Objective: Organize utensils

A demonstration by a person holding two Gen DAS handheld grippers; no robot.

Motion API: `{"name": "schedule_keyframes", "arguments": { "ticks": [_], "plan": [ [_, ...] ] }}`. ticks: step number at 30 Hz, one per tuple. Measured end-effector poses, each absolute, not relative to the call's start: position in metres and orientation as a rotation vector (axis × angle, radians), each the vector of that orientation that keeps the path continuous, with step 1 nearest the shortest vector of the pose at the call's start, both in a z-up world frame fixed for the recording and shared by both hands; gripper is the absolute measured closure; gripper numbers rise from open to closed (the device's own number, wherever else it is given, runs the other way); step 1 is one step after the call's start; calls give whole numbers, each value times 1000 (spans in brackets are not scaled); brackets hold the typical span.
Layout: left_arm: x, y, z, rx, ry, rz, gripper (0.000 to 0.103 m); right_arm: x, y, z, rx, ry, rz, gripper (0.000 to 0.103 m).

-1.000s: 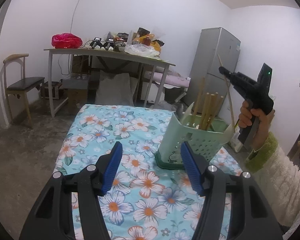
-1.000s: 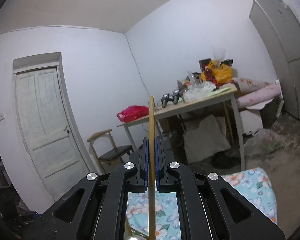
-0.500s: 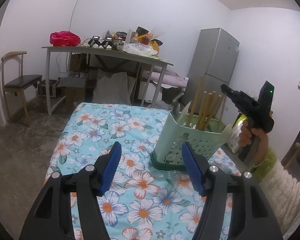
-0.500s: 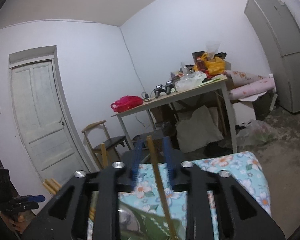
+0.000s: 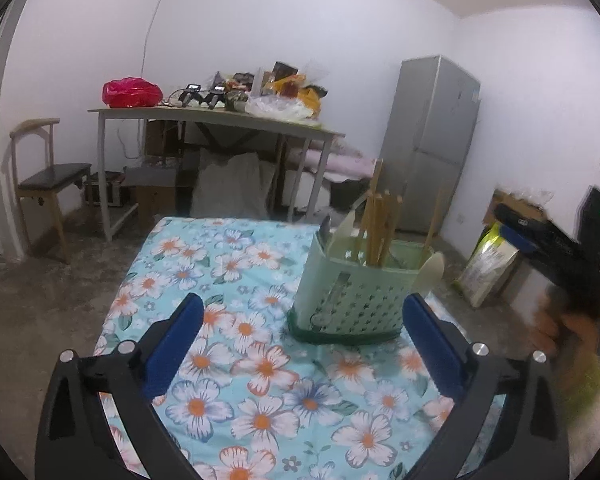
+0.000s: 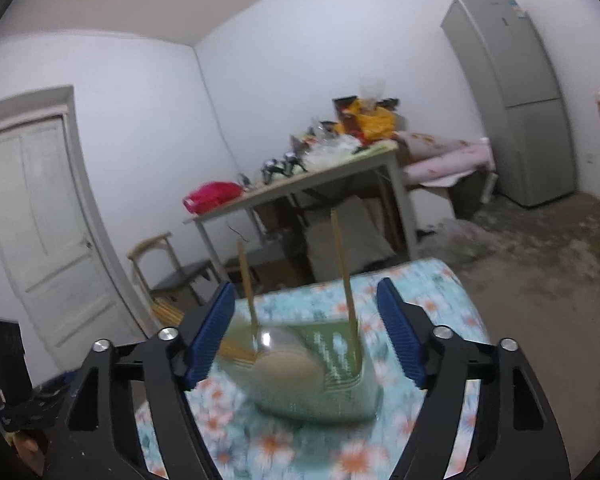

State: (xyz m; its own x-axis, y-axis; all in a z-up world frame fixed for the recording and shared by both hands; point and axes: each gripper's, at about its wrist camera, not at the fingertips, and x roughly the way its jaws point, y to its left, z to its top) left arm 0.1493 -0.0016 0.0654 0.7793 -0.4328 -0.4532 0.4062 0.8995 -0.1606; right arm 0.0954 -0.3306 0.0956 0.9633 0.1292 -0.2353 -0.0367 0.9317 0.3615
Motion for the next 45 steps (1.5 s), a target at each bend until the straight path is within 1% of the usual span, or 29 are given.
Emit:
{"name": "schedule_keyframes", "arguments": {
  "ticks": [6, 12, 25, 37, 45],
  "plan": [
    [140, -25, 53, 23, 554, -348, 6, 58, -287, 73, 293, 393, 1, 17],
    [131, -36, 49, 93, 552, -203, 6, 54, -263, 61, 242, 509, -61, 12],
    [136, -31, 48, 90, 633, -68, 6, 51, -244, 47, 130, 622, -194, 10],
    [142, -32, 46, 105, 681, -53, 5, 52, -256, 46, 102, 653, -276, 10],
    [141, -35, 46, 115, 683, -53, 6, 51, -264, 46, 117, 662, -294, 10]
  ]
}}
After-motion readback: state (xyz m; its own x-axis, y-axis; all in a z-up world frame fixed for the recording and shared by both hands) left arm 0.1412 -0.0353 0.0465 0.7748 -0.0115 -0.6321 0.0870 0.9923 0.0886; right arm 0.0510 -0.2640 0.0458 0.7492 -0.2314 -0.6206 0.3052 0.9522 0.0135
